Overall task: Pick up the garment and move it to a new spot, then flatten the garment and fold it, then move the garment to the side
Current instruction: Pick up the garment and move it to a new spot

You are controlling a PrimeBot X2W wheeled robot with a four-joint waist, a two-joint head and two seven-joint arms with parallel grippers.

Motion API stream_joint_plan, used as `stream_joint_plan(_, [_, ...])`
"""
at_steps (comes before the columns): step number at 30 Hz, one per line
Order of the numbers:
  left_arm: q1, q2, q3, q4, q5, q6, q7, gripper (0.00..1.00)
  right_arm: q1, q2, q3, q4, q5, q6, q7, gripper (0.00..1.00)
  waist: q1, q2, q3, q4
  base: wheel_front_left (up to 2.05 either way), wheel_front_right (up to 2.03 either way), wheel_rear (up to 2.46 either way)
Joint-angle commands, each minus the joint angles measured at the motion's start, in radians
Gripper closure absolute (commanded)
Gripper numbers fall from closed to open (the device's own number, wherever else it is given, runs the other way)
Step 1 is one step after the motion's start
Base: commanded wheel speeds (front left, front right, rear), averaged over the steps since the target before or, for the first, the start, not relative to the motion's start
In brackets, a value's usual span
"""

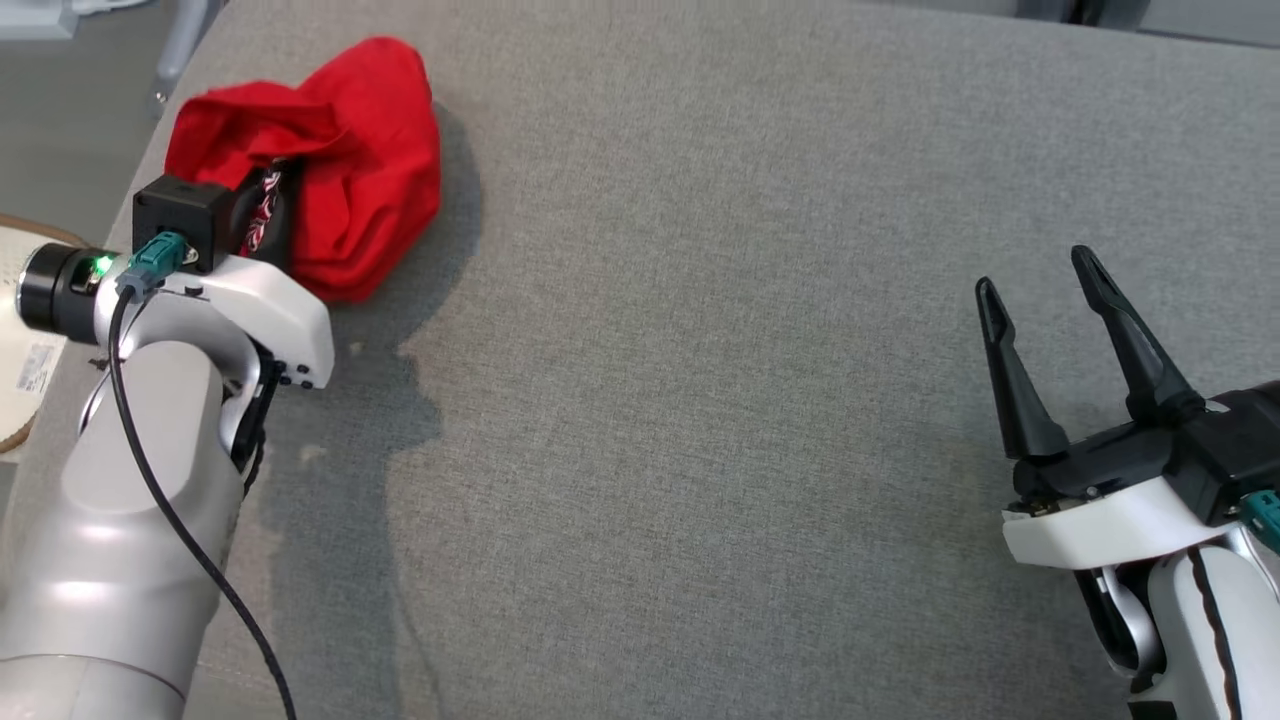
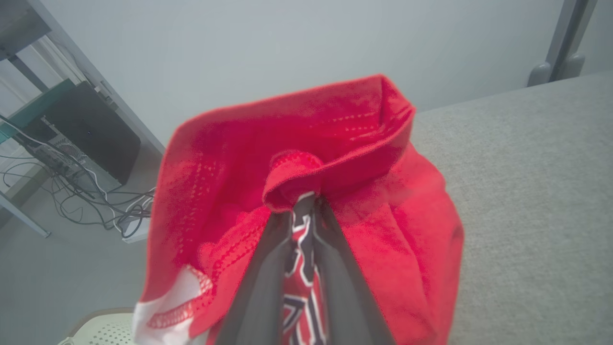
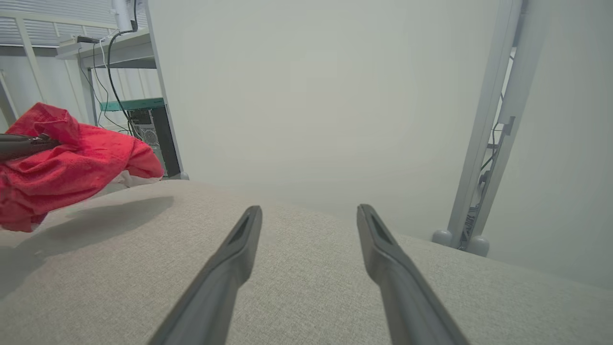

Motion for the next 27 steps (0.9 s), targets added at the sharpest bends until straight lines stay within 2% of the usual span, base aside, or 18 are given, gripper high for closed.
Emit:
stream_joint_plan(1, [0.020, -0.004, 0.002, -0.024, -0.003, 0.010, -0.008, 1.00, 0.000, -0.005, -0.008, -0.006, 0.005, 0.000, -0.005, 0.00, 0.0000, 0.0000, -0.022, -0.010, 0.00, 0.00, 0.00])
stream_joint_plan(6, [0.062, -0.014, 0.009, -0.202, 0.011, 0.032, -0.017, 1.00, -0.005, 0.000, -0.028, -0.015, 0.006, 0.000, -0.005, 0.00, 0.0000, 0.0000, -0.062, -0.047, 0.00, 0.00, 0.00])
stream_joint_plan(11, [0.137, -0.017, -0.003, -0.386, 0.026, 0.034, -0.017, 1.00, -0.016, 0.007, -0.030, -0.020, 0.005, 0.000, -0.005, 0.00, 0.0000, 0.0000, -0.088, -0.114, 0.00, 0.00, 0.00])
stream_joint_plan(15, [0.171, -0.032, -0.022, -0.461, 0.031, 0.026, -0.017, 1.00, -0.018, 0.014, -0.036, -0.027, 0.003, 0.000, -0.005, 0.00, 0.0000, 0.0000, -0.094, -0.163, 0.00, 0.00, 0.00])
stream_joint_plan(21, [0.197, -0.089, -0.085, -0.536, 0.040, 0.021, -0.014, 1.00, -0.018, 0.029, -0.060, -0.054, 0.000, 0.000, -0.005, 0.00, 0.0000, 0.0000, -0.080, -0.271, 0.00, 0.00, 0.00])
stream_joint_plan(27, [0.187, -0.142, -0.157, -0.504, 0.053, 0.023, -0.002, 1.00, -0.022, 0.055, -0.073, -0.064, 0.012, 0.000, -0.005, 0.00, 0.0000, 0.0000, -0.055, -0.380, 0.00, 0.00, 0.00])
